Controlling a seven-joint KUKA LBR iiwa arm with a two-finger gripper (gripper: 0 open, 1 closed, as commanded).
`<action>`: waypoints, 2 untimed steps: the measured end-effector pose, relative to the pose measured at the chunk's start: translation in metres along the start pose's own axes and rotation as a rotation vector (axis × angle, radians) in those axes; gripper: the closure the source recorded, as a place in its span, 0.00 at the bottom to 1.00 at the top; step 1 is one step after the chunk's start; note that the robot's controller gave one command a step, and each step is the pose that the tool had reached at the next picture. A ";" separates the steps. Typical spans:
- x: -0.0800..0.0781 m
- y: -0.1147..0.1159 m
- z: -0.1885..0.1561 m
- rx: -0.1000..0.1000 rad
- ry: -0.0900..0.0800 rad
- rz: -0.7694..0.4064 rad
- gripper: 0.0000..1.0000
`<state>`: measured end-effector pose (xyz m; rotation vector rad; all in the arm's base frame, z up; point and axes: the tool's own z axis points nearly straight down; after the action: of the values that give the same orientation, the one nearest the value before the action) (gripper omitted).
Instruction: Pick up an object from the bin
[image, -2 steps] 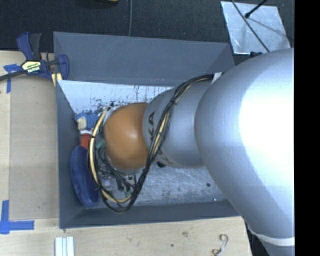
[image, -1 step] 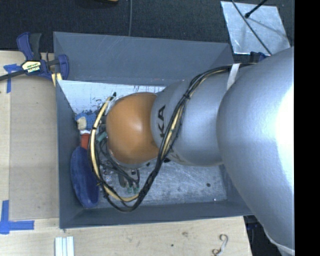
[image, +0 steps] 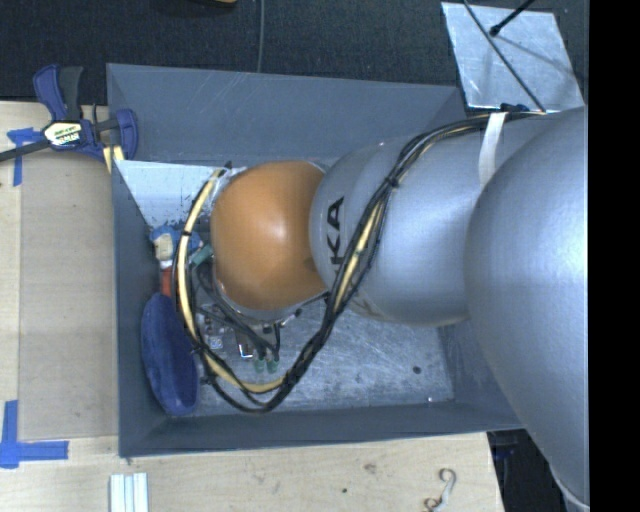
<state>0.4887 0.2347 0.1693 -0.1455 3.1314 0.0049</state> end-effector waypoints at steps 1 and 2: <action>0.001 -0.001 0.002 0.002 0.005 0.002 0.00; 0.009 -0.044 0.062 0.004 0.010 -0.209 0.00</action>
Offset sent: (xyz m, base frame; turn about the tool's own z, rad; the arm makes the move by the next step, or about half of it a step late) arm 0.0000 0.0000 0.0000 0.0000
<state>0.4842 0.1898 0.1075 -0.4733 3.1088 -0.0039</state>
